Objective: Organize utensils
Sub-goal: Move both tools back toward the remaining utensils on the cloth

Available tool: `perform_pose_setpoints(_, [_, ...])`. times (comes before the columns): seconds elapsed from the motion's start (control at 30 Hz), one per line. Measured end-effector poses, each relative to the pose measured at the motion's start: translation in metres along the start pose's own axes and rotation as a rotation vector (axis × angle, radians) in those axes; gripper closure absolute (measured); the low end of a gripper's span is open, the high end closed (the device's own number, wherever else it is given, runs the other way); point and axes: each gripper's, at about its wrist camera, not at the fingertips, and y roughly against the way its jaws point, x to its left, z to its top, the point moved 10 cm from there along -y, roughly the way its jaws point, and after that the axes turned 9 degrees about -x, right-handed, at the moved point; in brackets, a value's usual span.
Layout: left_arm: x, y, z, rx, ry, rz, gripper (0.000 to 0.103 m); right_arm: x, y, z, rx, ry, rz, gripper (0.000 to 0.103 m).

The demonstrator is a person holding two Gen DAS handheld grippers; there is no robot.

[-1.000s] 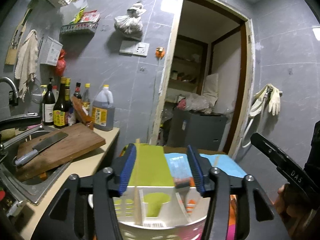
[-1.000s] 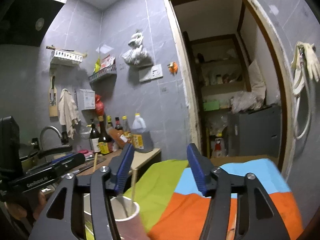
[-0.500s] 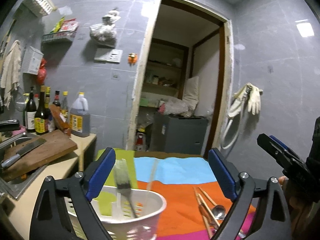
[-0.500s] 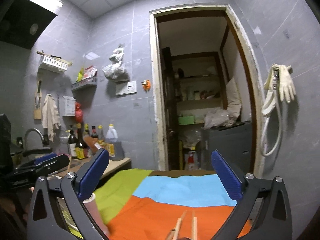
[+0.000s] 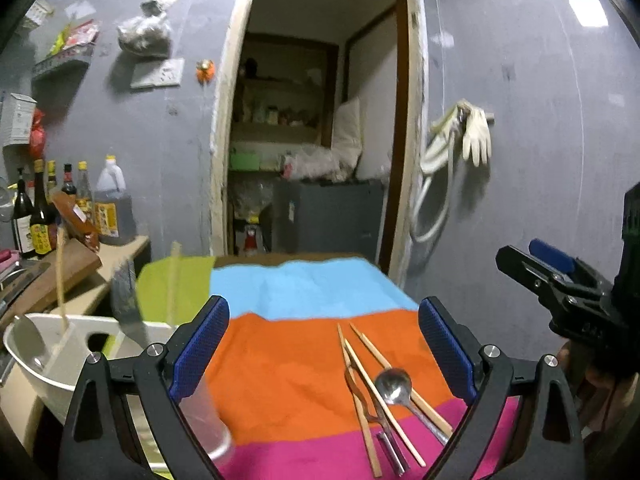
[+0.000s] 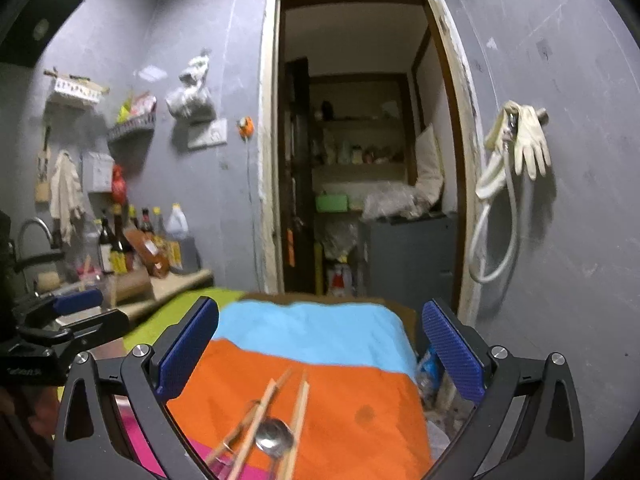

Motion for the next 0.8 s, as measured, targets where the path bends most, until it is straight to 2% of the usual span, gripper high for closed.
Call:
perform_pose_setpoints(0.23, [-0.012, -0.026, -0.048, 0.169, -0.019, 0.001, 0.010, -0.015, -0.012, -0.038, 0.138, 0.008, -0.016, 0.000])
perform_pose_setpoints(0.5, [-0.011, -0.047, -0.088, 0.310, -0.029, 0.016, 0.011, -0.023, -0.030, -0.083, 0.326, -0.013, -0.003, 0.003])
perform_pose_setpoints(0.57, [-0.010, -0.051, -0.096, 0.337, -0.023, 0.009, 0.012, -0.024, -0.033, -0.094, 0.371, -0.016, 0.005, 0.008])
perform_pose_setpoints(0.8, [-0.014, -0.059, -0.120, 0.431, -0.054, -0.013, 0.033, -0.023, -0.039, -0.125, 0.495, -0.010, 0.037, 0.033])
